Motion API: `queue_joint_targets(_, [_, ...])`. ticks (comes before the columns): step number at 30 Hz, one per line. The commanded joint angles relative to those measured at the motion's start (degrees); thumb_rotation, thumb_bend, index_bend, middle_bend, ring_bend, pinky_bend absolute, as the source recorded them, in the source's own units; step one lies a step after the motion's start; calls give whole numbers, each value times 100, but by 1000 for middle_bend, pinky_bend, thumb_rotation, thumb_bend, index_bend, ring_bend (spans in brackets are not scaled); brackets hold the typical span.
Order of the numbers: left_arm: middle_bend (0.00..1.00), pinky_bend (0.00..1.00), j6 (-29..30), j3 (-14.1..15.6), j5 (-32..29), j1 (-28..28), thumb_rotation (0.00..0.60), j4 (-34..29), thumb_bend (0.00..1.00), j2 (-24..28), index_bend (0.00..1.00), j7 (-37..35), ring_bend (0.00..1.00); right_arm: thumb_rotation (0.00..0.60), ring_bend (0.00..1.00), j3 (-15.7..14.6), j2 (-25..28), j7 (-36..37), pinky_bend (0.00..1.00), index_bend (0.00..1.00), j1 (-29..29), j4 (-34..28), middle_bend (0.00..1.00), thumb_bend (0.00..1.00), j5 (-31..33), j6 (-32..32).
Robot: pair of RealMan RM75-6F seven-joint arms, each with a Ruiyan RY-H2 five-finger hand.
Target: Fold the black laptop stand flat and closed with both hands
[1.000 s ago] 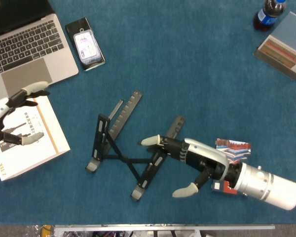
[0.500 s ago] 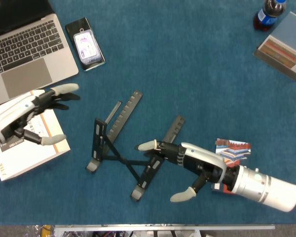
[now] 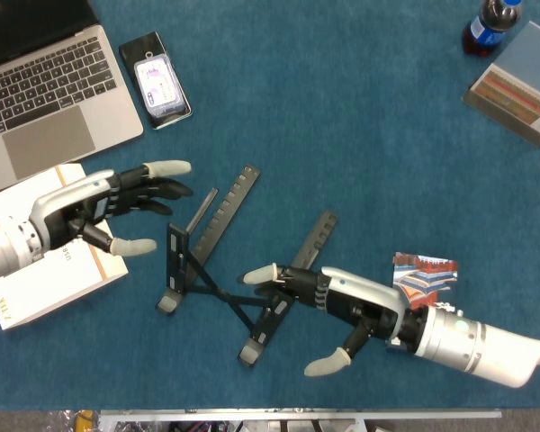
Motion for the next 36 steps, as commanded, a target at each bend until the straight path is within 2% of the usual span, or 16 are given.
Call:
queue_joint_targets(1, [166, 156, 189, 249, 139, -282, 600, 230, 246, -187, 65, -512, 118, 600, 0, -12, -15, 6, 48, 135, 13, 7, 82, 71, -3, 2])
queue_joint_targets(7, [167, 167, 346, 454, 102, -496, 600, 292, 246, -242, 64, -824, 128, 600, 0, -45, -46, 41, 48, 135, 36, 41, 82, 71, -10, 35])
queue_joint_targets(14, [173, 178, 616, 747, 63, -650, 599, 270, 246, -276, 64, -1530, 135, 600, 0, -96, -56, 110, 48, 134, 44, 96, 82, 71, -22, 95])
queue_joint_targets(36, [174, 178, 877, 1200, -207, -794, 529, 602, 246, -792, 56, -2200, 136, 600, 0, -115, -156, 202, 48, 135, 117, 253, 82, 70, 81, 50])
